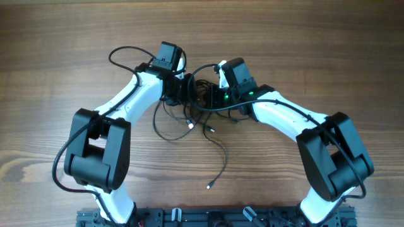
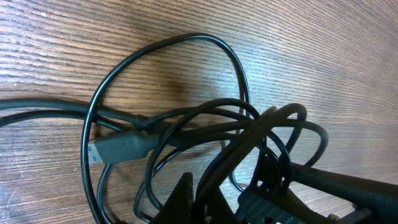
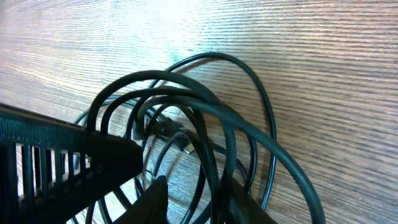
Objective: Untangle cables
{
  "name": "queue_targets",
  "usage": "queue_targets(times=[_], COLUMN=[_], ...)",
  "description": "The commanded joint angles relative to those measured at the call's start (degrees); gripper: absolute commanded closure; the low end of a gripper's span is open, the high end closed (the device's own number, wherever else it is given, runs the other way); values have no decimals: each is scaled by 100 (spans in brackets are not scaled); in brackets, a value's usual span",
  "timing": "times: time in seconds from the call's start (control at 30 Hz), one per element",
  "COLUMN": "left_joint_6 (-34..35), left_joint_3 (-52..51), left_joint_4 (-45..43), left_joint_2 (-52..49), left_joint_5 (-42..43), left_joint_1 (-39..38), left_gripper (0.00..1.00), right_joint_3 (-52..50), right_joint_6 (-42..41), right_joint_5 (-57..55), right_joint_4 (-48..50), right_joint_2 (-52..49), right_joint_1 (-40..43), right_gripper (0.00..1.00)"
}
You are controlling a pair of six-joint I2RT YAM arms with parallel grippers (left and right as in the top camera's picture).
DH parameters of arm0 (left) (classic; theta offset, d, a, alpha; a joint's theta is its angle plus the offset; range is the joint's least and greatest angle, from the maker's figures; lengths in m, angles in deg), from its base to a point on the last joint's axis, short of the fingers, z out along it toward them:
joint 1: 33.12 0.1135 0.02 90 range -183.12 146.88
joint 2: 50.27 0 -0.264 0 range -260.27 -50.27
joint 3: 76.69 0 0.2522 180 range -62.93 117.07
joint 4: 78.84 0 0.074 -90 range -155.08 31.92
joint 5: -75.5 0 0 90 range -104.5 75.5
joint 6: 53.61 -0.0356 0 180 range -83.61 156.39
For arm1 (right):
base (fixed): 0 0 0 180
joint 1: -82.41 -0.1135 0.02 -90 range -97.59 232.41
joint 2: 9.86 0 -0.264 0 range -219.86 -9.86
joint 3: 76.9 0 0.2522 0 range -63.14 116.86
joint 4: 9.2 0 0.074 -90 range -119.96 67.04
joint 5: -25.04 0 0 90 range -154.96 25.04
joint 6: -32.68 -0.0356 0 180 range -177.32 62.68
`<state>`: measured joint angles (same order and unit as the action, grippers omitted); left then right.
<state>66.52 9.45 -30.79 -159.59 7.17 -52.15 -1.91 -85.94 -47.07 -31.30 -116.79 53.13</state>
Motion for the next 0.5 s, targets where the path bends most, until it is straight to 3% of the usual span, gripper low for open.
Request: queue_targets(times=[0.0,0.47], left_joint_6=[13,15], left_joint_3=[57,57], left_joint_4=[-2,0], left_joint_2=[-63,-63], left_joint_5=[-33,-57], left_joint_1=[7,0], left_gripper=[96,96], right_joint_3=[15,15], right_joint_6=[15,17], right_joint_5=[-118,-503], right_joint_4=[37,372], right_joint_2=[-151,-151], right_joint_1=[-2,9], right_gripper=[70,69])
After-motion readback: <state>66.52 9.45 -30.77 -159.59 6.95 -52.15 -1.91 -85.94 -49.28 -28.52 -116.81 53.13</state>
